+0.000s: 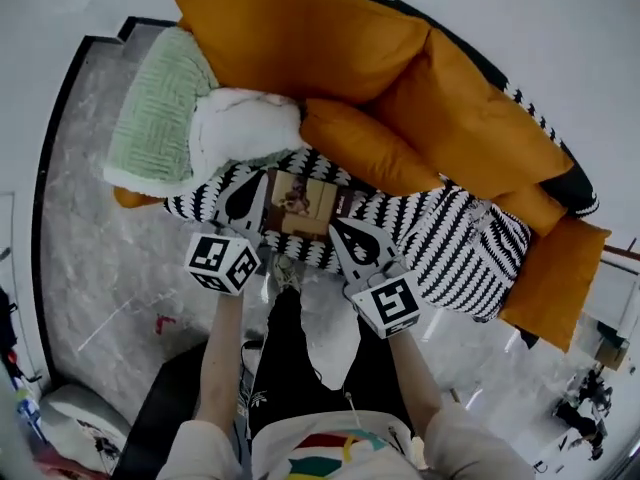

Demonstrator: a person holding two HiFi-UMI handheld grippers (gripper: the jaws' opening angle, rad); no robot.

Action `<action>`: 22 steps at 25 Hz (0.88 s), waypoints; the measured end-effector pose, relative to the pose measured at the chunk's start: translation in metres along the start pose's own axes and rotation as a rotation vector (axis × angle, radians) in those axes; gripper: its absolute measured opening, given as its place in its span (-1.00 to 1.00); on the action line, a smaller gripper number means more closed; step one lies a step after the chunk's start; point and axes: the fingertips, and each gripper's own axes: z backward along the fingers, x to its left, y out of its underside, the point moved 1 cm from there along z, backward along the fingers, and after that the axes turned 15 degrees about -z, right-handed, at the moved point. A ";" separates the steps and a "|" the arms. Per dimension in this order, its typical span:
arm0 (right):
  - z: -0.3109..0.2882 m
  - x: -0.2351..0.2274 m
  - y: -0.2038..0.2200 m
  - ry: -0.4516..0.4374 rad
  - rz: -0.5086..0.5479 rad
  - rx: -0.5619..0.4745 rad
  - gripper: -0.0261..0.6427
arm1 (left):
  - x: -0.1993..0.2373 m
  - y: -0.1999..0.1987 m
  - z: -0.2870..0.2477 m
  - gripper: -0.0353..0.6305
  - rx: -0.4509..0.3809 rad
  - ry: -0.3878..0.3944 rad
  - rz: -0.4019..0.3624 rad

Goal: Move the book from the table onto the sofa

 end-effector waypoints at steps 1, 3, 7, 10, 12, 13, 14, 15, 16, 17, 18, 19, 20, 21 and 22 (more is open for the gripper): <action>0.007 0.005 -0.012 0.009 -0.009 -0.016 -0.89 | -0.008 -0.023 0.012 -0.88 -0.024 -0.030 -0.027; 0.019 0.016 -0.038 0.021 -0.026 -0.051 -0.89 | -0.023 -0.071 0.034 -0.88 -0.070 -0.090 -0.102; 0.047 0.043 -0.087 0.037 -0.028 -0.111 -0.89 | -0.051 -0.158 0.074 -0.88 -0.118 -0.184 -0.234; 0.070 0.060 -0.125 0.042 -0.017 -0.172 -0.89 | -0.068 -0.216 0.100 -0.88 -0.178 -0.214 -0.284; 0.089 0.070 -0.150 0.050 -0.001 -0.213 -0.89 | -0.076 -0.251 0.117 -0.88 -0.225 -0.236 -0.292; 0.100 0.074 -0.162 0.056 0.009 -0.232 -0.89 | -0.080 -0.266 0.126 -0.88 -0.246 -0.248 -0.290; 0.110 0.078 -0.174 0.063 0.019 -0.254 -0.89 | -0.083 -0.280 0.134 -0.88 -0.265 -0.261 -0.289; 0.119 0.082 -0.185 0.068 0.029 -0.277 -0.89 | -0.085 -0.293 0.143 -0.88 -0.282 -0.275 -0.294; 0.127 0.085 -0.196 0.071 0.038 -0.301 -0.89 | -0.088 -0.305 0.151 -0.88 -0.299 -0.290 -0.307; 0.135 0.088 -0.205 0.073 0.047 -0.324 -0.89 | -0.091 -0.315 0.160 -0.88 -0.315 -0.308 -0.328; 0.142 0.091 -0.212 0.073 0.054 -0.345 -0.89 | -0.095 -0.324 0.169 -0.88 -0.329 -0.327 -0.354; 0.149 0.093 -0.219 0.073 0.061 -0.363 -0.89 | -0.100 -0.331 0.176 -0.88 -0.343 -0.346 -0.378; 0.154 0.095 -0.226 0.070 0.071 -0.381 -0.89 | -0.104 -0.338 0.181 -0.88 -0.358 -0.361 -0.399; 0.159 0.095 -0.233 0.067 0.084 -0.400 -0.89 | -0.108 -0.344 0.182 -0.88 -0.374 -0.370 -0.414; 0.162 0.095 -0.241 0.061 0.096 -0.420 -0.89 | -0.111 -0.350 0.182 -0.88 -0.391 -0.374 -0.423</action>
